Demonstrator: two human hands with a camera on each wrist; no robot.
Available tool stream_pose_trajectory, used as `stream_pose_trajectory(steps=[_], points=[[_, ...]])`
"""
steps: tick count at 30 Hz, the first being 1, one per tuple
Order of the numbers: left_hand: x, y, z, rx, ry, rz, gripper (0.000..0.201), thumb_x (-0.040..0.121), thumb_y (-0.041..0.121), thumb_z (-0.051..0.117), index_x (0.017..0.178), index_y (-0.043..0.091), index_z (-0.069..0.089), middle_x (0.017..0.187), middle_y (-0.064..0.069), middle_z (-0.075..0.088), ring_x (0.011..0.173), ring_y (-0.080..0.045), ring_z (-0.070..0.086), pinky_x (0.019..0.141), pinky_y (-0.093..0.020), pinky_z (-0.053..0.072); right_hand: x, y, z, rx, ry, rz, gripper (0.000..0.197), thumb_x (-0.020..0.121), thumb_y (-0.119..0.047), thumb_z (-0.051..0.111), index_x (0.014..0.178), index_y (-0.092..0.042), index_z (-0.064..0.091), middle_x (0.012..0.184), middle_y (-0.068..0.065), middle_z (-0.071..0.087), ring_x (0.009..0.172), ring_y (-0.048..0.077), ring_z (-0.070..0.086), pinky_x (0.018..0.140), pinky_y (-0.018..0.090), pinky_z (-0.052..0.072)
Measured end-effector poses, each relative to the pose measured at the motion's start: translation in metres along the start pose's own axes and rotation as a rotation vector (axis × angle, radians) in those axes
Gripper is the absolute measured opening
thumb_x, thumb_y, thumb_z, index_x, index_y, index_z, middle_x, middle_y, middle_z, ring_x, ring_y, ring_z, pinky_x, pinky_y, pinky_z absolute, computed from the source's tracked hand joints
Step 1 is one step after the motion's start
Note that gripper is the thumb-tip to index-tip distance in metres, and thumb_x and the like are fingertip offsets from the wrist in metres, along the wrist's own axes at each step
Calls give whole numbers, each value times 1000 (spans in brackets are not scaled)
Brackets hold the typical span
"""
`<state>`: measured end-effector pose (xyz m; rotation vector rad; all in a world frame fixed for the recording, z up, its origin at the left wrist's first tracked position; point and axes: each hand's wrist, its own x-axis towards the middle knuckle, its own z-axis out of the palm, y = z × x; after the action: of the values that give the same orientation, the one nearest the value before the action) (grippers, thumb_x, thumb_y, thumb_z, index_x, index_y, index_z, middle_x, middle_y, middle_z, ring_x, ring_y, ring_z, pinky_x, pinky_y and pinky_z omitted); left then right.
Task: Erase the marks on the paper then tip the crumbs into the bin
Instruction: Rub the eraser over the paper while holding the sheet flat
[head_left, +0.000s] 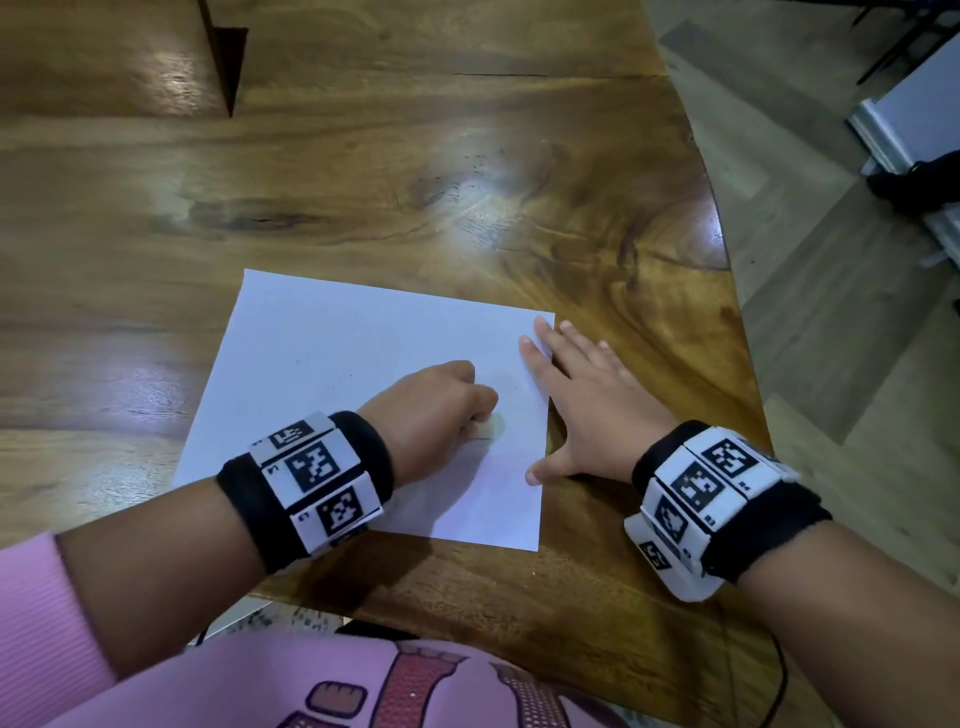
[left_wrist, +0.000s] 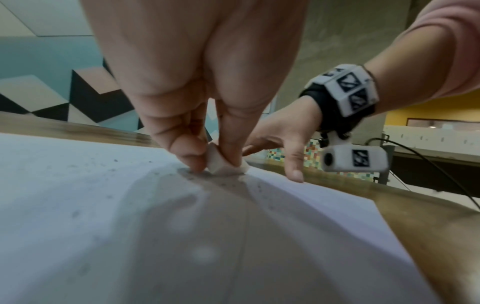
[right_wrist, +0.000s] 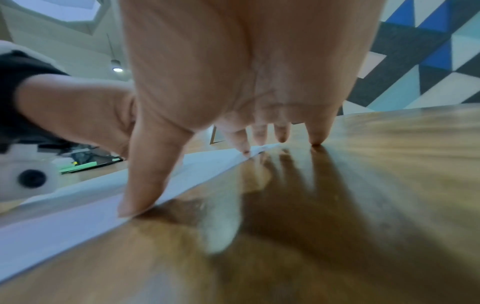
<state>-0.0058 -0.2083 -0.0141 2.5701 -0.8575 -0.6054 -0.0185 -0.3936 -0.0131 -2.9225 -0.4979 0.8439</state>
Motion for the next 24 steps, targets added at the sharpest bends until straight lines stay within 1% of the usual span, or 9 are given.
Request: stream_pose_trajectory(steps=[3, 5, 8, 10, 14, 16, 19, 22, 24], points=[[1, 1, -1, -16, -2, -13, 9, 80, 5, 50, 80, 8, 58, 84, -8, 48, 78, -31, 54, 71, -40, 46, -12, -3, 10, -8, -8, -14, 132, 61, -71, 67, 149, -18, -15, 155, -2, -29, 142, 16, -26, 118, 40, -9], [2, 1, -2, -32, -13, -40, 8, 81, 6, 52, 83, 9, 59, 84, -4, 46, 81, -29, 53, 73, -35, 44, -16, -5, 16, -11, -17, 9, 136, 58, -74, 66, 148, -18, -20, 153, -2, -33, 141, 17, -29, 117, 41, -11], [7, 3, -4, -62, -32, -72, 7, 82, 13, 56, 86, 11, 60, 84, -1, 45, 77, -22, 47, 69, -27, 34, -15, -5, 19, -9, -24, 24, 139, 57, -76, 65, 147, -17, -24, 151, -2, -36, 140, 17, -31, 117, 43, -12], [15, 10, -3, -96, -34, -77, 11, 82, 20, 59, 88, 11, 61, 84, -1, 46, 76, -18, 44, 69, -25, 32, -15, -5, 18, -8, -31, 25, 139, 57, -76, 65, 147, -17, -24, 151, -1, -36, 140, 17, -31, 117, 44, -12], [19, 23, 2, -93, -26, -39, 7, 82, 11, 55, 85, 8, 60, 84, -3, 44, 79, -24, 50, 73, -33, 40, -16, -7, 17, -9, -39, 26, 139, 58, -76, 65, 146, -15, -24, 152, 0, -35, 140, 19, -31, 117, 46, -12], [6, 20, 6, -52, -111, 44, 8, 81, 8, 52, 77, 9, 60, 80, -5, 47, 76, -25, 51, 68, -34, 40, -16, -8, 17, -8, -47, 27, 139, 58, -75, 66, 146, -14, -24, 152, 1, -35, 140, 19, -31, 117, 46, -12], [-12, 16, 8, -23, -255, 110, 11, 82, 14, 54, 75, 10, 62, 80, -5, 51, 72, -19, 48, 65, -30, 36, -16, -8, 16, -6, -46, 27, 139, 58, -74, 66, 147, -14, -23, 152, 2, -34, 140, 20, -30, 117, 47, -11], [7, 21, 0, -42, -109, 65, 11, 81, 11, 53, 80, 8, 63, 81, -4, 47, 77, -24, 52, 71, -34, 40, -16, -10, 15, -14, -55, 33, 139, 59, -74, 66, 146, -13, -23, 152, 2, -34, 141, 21, -30, 117, 48, -11], [20, 20, -3, -65, -43, 13, 10, 82, 10, 53, 85, 7, 63, 84, -3, 45, 78, -23, 50, 73, -32, 39, -16, -11, 14, -18, -63, 38, 139, 59, -74, 66, 146, -13, -24, 152, 2, -35, 140, 21, -31, 117, 48, -11]])
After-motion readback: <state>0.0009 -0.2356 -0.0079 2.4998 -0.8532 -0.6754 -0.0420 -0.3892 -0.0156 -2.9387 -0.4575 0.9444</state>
